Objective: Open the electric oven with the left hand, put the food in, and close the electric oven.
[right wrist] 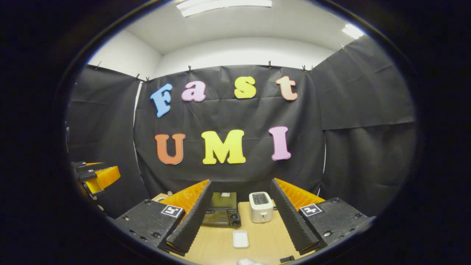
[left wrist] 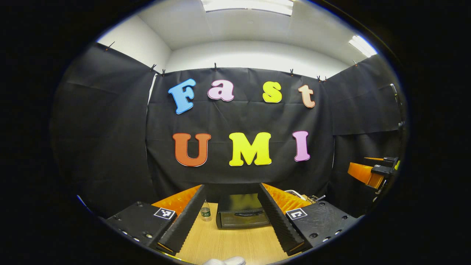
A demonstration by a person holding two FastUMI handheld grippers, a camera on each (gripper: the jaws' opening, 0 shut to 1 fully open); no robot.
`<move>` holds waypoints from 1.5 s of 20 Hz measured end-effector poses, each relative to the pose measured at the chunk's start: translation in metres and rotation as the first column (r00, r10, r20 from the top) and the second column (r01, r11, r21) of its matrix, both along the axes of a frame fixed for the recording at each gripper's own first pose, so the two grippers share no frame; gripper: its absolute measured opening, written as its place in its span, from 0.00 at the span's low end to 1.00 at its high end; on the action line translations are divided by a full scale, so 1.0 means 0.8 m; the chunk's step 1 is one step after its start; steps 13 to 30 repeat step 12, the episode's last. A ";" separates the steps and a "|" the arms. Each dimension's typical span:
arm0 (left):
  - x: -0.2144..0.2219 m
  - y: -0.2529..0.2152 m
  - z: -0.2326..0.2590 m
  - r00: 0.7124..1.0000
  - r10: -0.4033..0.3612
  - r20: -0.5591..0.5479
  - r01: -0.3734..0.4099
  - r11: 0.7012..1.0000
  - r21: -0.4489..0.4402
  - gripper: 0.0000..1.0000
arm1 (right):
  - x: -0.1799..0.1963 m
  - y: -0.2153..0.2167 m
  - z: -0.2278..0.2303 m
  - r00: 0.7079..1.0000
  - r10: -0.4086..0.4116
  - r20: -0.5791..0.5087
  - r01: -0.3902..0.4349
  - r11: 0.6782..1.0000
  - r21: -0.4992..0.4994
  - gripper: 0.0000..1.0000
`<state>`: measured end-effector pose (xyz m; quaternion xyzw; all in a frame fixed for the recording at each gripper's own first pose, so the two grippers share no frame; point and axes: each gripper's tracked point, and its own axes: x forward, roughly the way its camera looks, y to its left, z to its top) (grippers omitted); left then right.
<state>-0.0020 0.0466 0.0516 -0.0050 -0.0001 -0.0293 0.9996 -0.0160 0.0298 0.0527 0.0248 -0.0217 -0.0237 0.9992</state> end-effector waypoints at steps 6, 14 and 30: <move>0.007 -0.018 -0.010 1.000 0.010 -0.007 -0.010 1.000 0.019 0.93 | 0.004 -0.022 -0.015 1.000 -0.006 -0.010 0.006 1.000 0.004 0.90; 0.016 -0.083 -0.023 1.000 0.014 -0.006 -0.014 1.000 0.018 0.93 | 0.017 -0.088 -0.036 1.000 0.005 -0.029 -0.005 1.000 -0.006 1.00; 0.016 -0.083 -0.023 1.000 0.014 -0.006 -0.014 1.000 0.018 0.93 | 0.017 -0.088 -0.036 1.000 0.005 -0.029 -0.005 1.000 -0.006 1.00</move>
